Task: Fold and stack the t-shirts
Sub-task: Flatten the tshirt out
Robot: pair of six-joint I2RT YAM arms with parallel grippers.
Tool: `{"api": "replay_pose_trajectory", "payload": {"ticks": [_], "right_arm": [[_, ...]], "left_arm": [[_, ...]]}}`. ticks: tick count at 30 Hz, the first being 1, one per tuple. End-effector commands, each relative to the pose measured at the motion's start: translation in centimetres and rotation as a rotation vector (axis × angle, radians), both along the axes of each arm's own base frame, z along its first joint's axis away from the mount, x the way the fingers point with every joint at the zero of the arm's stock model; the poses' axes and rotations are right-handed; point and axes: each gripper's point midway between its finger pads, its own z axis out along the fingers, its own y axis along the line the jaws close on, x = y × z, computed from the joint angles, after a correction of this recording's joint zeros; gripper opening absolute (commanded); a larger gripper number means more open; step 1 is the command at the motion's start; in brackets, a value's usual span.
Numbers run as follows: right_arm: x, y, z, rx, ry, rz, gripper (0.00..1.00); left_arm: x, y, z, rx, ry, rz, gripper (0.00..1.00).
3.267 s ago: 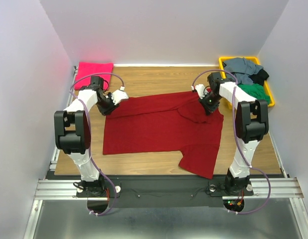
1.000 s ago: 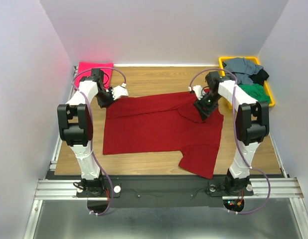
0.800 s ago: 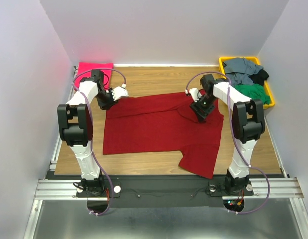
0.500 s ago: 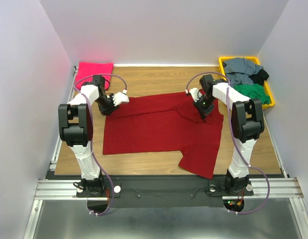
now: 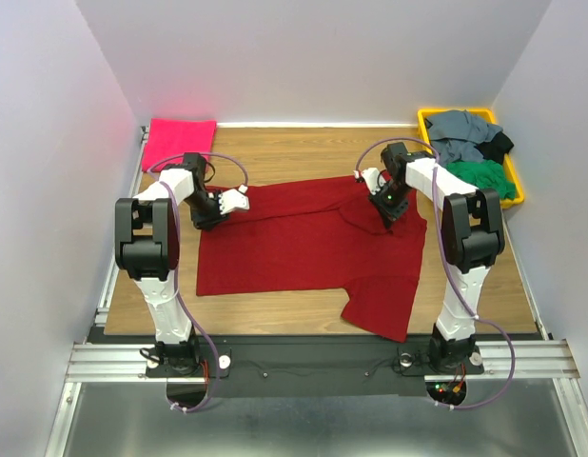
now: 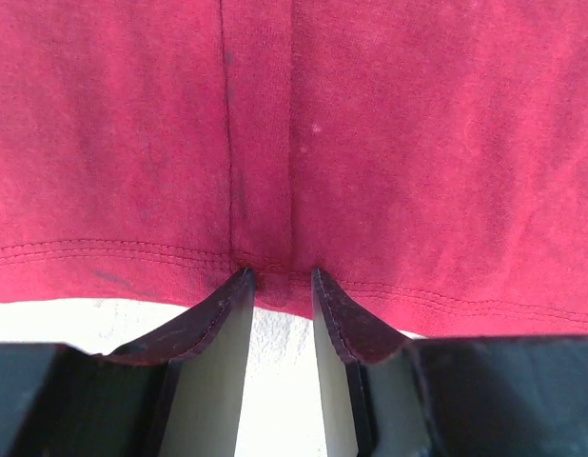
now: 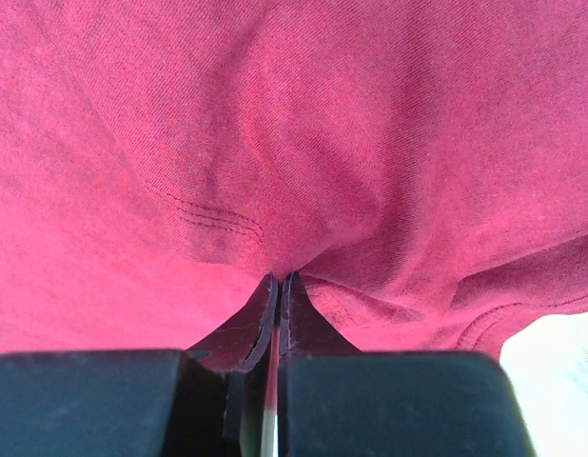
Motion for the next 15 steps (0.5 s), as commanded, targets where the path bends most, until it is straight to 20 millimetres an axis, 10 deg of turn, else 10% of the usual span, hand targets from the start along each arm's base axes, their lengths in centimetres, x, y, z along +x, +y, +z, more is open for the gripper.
{"api": "replay_pose_trajectory", "payload": {"ticks": [1, 15], "right_arm": [[1.5, 0.3, 1.9, 0.008, -0.070, -0.004, 0.01], [2.5, -0.2, 4.4, -0.014, -0.134, 0.009, 0.01]], "left_arm": [[-0.1, 0.1, 0.9, 0.016, -0.028, -0.023, 0.41], [1.6, 0.2, 4.0, -0.021, -0.066, 0.002, 0.00]]}}
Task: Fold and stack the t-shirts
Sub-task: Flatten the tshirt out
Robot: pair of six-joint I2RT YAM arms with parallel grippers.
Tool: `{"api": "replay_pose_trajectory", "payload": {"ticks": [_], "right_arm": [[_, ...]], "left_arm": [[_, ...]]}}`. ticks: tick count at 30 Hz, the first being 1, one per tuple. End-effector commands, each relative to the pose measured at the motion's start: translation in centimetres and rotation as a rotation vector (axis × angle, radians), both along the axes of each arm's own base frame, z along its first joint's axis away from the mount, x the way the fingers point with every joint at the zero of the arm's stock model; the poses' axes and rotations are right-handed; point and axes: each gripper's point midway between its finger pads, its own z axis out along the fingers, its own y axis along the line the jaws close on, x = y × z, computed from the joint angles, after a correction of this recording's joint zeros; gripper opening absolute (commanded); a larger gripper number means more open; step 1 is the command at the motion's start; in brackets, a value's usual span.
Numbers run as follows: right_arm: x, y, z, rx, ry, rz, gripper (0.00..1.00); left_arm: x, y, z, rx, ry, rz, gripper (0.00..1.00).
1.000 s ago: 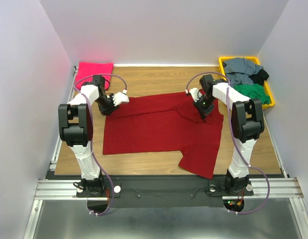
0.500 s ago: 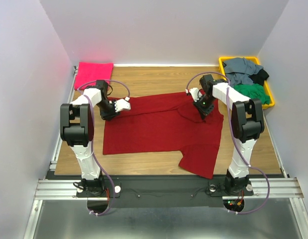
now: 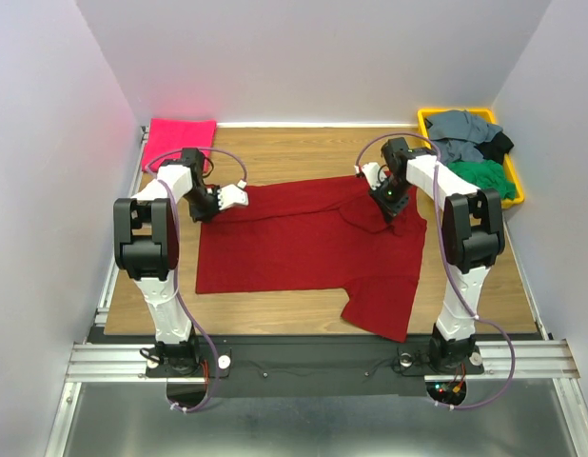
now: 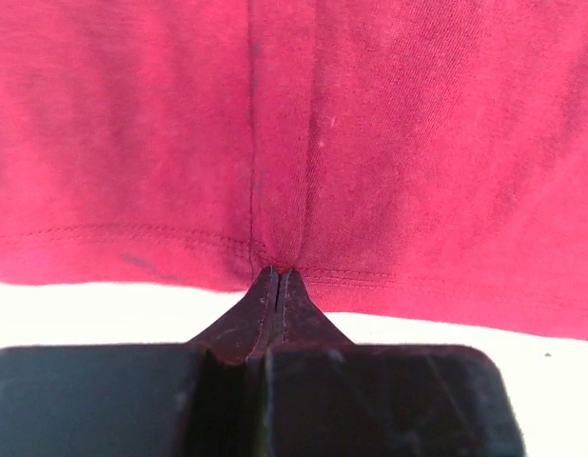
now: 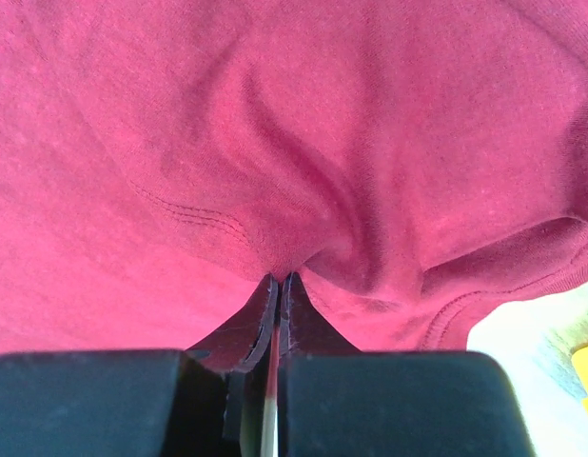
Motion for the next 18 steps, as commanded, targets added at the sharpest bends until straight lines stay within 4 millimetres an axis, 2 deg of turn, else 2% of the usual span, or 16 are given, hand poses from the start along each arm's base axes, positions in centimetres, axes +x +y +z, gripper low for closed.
{"api": "replay_pose_trajectory", "payload": {"ticks": [1, 6, 8, 13, 18], "right_arm": [[1.4, -0.1, 3.5, -0.001, -0.098, 0.008, 0.01], [2.4, 0.0, 5.3, 0.016, -0.144, -0.001, 0.01], [2.4, 0.0, 5.4, 0.017, -0.142, 0.000, 0.01], [2.1, 0.2, 4.9, 0.032, -0.116, 0.009, 0.01], [2.1, 0.5, 4.8, 0.041, -0.106, 0.011, 0.01]], "left_arm": [[1.1, -0.1, 3.3, -0.028, -0.053, 0.003, 0.00], [2.1, 0.2, 5.1, -0.030, -0.083, 0.007, 0.00], [2.2, 0.3, 5.0, -0.026, -0.075, 0.011, 0.00], [1.2, 0.4, 3.5, -0.016, -0.034, 0.010, 0.16], [1.0, 0.4, 2.4, -0.021, -0.029, 0.021, 0.19]]}}
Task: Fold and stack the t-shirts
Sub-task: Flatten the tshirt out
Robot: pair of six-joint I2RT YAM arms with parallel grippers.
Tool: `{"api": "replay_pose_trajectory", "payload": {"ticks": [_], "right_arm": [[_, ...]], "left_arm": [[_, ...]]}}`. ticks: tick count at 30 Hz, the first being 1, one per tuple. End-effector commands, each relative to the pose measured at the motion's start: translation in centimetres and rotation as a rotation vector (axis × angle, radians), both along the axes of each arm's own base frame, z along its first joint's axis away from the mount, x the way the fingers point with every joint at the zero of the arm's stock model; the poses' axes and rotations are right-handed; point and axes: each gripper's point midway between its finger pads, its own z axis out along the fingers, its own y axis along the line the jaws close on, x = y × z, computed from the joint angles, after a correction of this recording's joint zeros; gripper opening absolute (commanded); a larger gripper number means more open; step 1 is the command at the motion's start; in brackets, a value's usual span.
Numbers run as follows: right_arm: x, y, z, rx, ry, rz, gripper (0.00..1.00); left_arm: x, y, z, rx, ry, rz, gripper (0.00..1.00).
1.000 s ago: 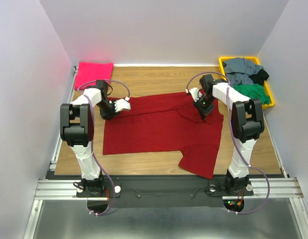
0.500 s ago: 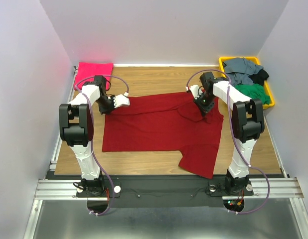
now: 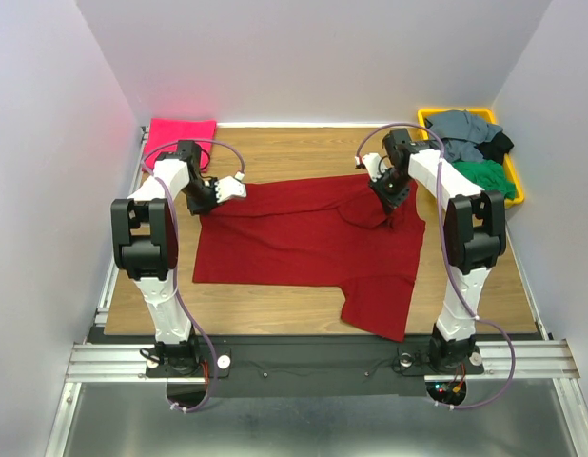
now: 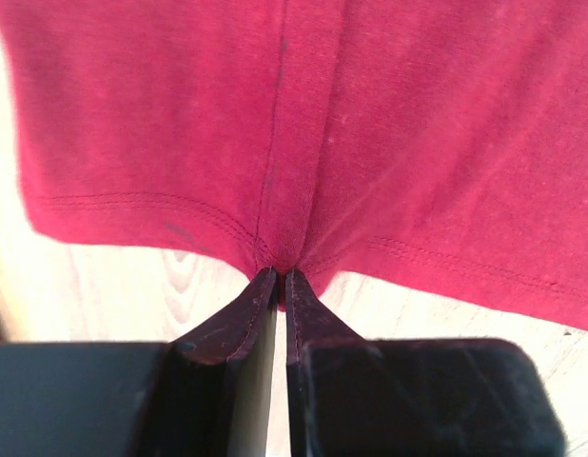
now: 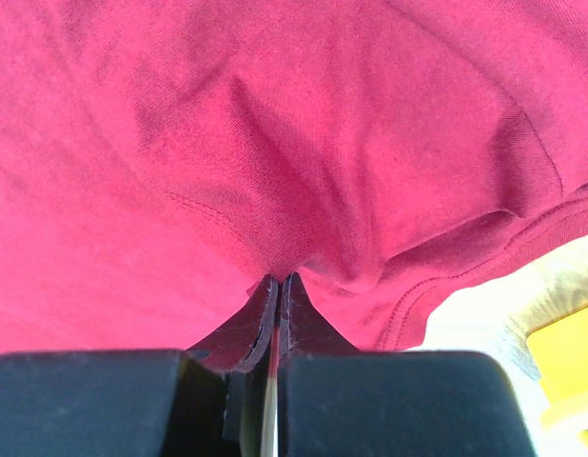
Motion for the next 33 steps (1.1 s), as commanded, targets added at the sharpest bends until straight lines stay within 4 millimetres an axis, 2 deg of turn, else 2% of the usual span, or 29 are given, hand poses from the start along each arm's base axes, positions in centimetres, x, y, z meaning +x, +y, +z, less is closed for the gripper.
{"api": "replay_pose_trajectory", "payload": {"ticks": [1, 5, 10, 20, 21, 22, 23, 29, 33], "right_arm": [[0.7, 0.2, 2.4, 0.028, -0.049, 0.008, 0.01], [0.7, 0.1, 2.4, 0.026, -0.048, 0.011, 0.01], [0.6, 0.0, 2.3, 0.019, -0.042, 0.017, 0.01], [0.3, 0.0, 2.0, 0.017, -0.032, 0.020, 0.01], [0.3, 0.0, 2.1, 0.017, -0.034, 0.020, 0.01], [0.3, 0.0, 2.1, 0.017, -0.034, 0.020, 0.01], [0.3, -0.1, 2.1, 0.017, -0.034, 0.019, 0.01], [0.5, -0.1, 2.4, 0.011, -0.046, 0.020, 0.01], [0.8, -0.2, 2.7, 0.008, -0.057, 0.017, 0.00]], "left_arm": [[-0.7, 0.1, -0.1, -0.012, 0.015, 0.011, 0.19], [-0.4, 0.0, -0.3, -0.018, 0.018, 0.017, 0.21], [-0.4, -0.2, -0.6, -0.025, 0.029, 0.019, 0.29], [-0.2, -0.6, -0.2, -0.038, 0.023, 0.012, 0.31], [-0.1, -0.6, -0.1, -0.039, 0.020, 0.011, 0.28], [0.1, -0.6, 0.0, -0.041, 0.015, 0.011, 0.18], [0.1, -0.6, 0.0, -0.041, 0.018, 0.014, 0.15], [0.7, -0.6, 0.6, -0.038, 0.002, 0.010, 0.11], [1.1, -0.5, 1.4, -0.035, -0.010, 0.006, 0.00]]}}
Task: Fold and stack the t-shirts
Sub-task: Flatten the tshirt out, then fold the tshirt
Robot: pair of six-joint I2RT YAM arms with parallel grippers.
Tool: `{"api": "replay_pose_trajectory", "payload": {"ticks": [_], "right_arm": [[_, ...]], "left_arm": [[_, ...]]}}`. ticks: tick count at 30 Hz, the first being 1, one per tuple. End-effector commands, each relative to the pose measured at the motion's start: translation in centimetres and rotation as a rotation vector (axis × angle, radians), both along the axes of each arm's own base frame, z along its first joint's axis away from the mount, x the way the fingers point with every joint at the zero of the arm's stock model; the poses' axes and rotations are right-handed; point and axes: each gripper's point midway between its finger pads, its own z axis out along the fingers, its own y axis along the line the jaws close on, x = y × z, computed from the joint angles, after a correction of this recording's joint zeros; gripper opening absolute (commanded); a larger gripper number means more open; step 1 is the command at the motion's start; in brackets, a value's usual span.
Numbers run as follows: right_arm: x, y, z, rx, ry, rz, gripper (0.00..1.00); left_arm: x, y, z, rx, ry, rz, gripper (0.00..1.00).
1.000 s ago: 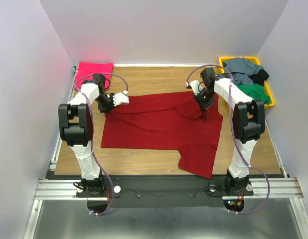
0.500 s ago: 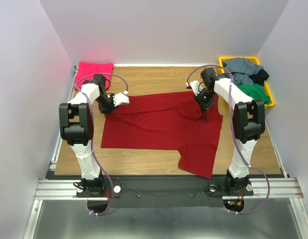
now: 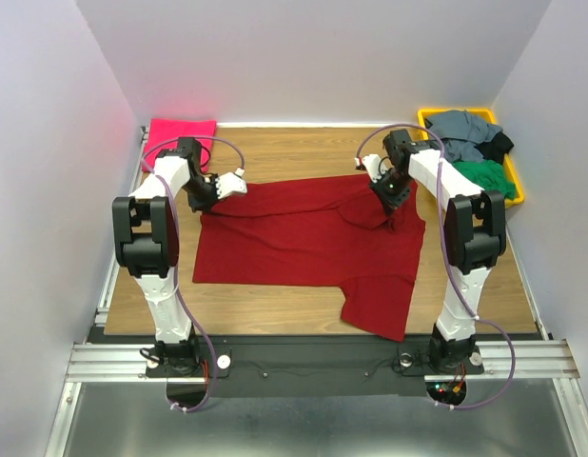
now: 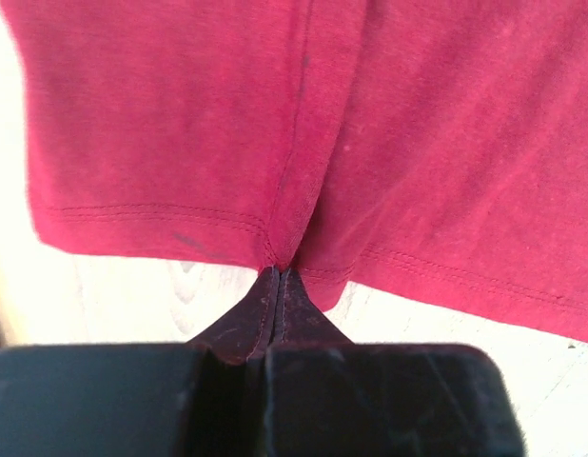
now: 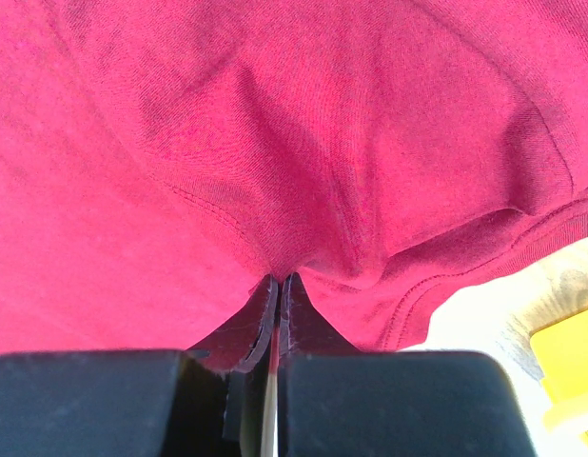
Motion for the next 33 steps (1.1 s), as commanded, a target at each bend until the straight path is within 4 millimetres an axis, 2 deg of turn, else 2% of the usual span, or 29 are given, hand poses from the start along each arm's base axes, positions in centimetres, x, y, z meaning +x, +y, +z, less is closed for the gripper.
{"api": "replay_pose_trajectory", "payload": {"ticks": [1, 4, 9, 11, 12, 14, 15, 16, 21, 29, 33], "right_arm": [[1.2, 0.0, 2.9, 0.009, -0.076, 0.004, 0.01], [2.1, -0.3, 3.8, 0.014, -0.105, -0.012, 0.01], [4.5, -0.8, 6.5, 0.032, -0.193, -0.042, 0.01], [5.4, -1.0, 7.2, 0.039, -0.218, -0.058, 0.00], [5.8, -1.1, 7.6, 0.043, -0.231, -0.065, 0.01], [7.0, -1.3, 8.6, 0.048, -0.265, -0.074, 0.01], [7.3, -1.4, 8.7, 0.049, -0.272, -0.077, 0.01], [7.8, -1.4, 9.4, 0.048, -0.295, -0.079, 0.01], [9.4, -1.8, 9.8, 0.052, -0.323, -0.097, 0.01], [11.5, -1.6, 11.6, 0.071, -0.392, -0.115, 0.00], [12.3, -1.8, 12.6, 0.070, -0.429, -0.121, 0.01]], "left_arm": [[0.7, -0.2, 1.9, -0.015, -0.022, -0.007, 0.00], [1.3, 0.0, 2.6, -0.014, -0.038, -0.003, 0.00], [2.9, 0.0, 4.0, -0.019, -0.083, 0.030, 0.00], [4.6, -0.1, 5.3, -0.033, -0.137, 0.046, 0.00], [5.5, 1.0, 5.8, -0.041, -0.165, 0.101, 0.00], [7.5, 1.3, 7.5, -0.052, -0.234, 0.118, 0.00], [7.7, 1.2, 7.9, -0.059, -0.242, 0.131, 0.00], [9.0, 1.4, 8.7, -0.064, -0.293, 0.161, 0.00], [12.6, 2.1, 11.3, -0.070, -0.457, 0.226, 0.00], [15.3, 2.6, 13.6, -0.092, -0.602, 0.311, 0.00], [16.0, 2.5, 13.9, -0.086, -0.643, 0.319, 0.00]]}}
